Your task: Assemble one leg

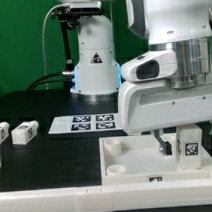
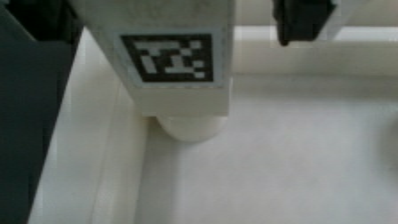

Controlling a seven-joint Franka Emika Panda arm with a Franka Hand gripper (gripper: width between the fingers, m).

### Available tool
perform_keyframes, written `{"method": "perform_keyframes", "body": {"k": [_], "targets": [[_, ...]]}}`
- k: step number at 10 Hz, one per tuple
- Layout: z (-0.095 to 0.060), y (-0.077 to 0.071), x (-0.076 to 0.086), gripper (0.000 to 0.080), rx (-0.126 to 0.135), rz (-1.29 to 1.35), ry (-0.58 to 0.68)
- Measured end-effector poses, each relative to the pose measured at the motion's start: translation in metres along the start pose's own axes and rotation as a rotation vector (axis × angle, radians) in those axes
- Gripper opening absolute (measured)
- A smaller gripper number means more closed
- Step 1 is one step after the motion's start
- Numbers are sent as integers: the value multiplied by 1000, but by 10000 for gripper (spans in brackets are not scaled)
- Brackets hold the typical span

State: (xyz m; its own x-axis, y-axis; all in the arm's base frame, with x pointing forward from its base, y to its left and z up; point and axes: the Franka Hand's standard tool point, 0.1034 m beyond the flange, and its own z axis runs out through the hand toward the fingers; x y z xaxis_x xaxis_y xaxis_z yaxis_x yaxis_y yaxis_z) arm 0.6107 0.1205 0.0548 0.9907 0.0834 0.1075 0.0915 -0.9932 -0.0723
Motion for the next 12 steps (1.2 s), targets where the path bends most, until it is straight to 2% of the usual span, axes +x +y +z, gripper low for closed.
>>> {"method": "perform_keyframes", "body": {"k": [1,2,3,5,7,8,12], "targets": [[0,0,0,369,0,0,0],[0,0,0,369,0,0,0],[0,2,0,269,-2,7,0],[0,2,0,269,0,47,1],[-1,5,2,269,34,402,19],[-2,7,2,269,41,547,40],[-4,7,0,271,35,1064,40]]}}
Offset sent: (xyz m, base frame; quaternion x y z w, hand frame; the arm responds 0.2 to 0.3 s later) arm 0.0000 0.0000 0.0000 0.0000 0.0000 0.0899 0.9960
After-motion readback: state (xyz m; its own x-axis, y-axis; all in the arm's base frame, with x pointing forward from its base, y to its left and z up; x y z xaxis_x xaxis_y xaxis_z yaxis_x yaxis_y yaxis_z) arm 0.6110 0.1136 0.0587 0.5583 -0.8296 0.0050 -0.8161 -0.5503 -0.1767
